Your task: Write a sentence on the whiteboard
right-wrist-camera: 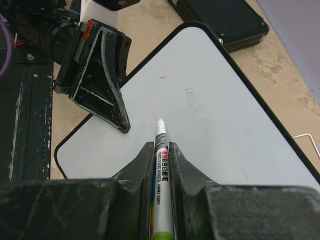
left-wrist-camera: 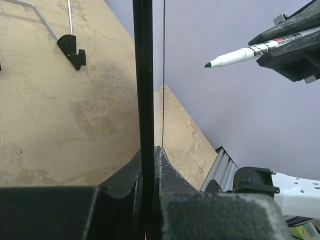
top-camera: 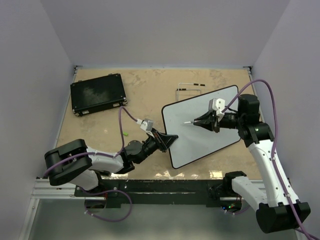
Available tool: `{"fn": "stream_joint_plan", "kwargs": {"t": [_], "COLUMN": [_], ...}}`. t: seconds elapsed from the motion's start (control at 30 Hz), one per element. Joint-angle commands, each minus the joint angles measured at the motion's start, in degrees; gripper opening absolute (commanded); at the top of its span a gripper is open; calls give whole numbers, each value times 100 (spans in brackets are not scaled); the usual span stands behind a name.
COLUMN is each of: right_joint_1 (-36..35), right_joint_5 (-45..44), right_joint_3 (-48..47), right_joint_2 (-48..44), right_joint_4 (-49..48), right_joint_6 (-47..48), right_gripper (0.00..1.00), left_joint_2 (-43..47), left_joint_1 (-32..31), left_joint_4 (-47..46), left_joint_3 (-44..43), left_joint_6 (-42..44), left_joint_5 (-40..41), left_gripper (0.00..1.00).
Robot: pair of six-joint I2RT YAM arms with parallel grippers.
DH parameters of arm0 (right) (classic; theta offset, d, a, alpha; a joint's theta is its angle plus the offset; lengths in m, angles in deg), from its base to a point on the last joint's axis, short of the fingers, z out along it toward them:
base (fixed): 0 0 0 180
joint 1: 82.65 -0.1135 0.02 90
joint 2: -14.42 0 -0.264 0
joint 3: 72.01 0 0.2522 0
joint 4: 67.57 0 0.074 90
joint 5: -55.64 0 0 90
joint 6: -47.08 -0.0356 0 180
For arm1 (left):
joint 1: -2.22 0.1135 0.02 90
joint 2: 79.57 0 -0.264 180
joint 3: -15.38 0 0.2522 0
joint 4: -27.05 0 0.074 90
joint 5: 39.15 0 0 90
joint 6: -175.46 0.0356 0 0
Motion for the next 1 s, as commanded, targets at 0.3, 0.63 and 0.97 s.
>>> {"fn": "stream_joint_plan", "kwargs": {"t": [0.3, 0.63, 0.97], "right_joint_1": [-557, -636, -627], "right_joint_5": [-490, -280, -192], "right_joint_3": [-569, -613, -464], "right_joint_2": [257, 275, 196], "right_joint_4": [-848, -1051, -936], "right_joint_6": [-749, -829, -758], "right_gripper": [0, 0, 0], "left_joint_2": [-150, -133, -124], "left_joint_1": [-66, -57, -57], "left_joint_4": [31, 172, 111], "left_joint_3": [-190, -234, -199], "left_joint_6": [194, 273, 264], "left_joint_5": [0, -88, -141], "left_gripper": [0, 0, 0]}}
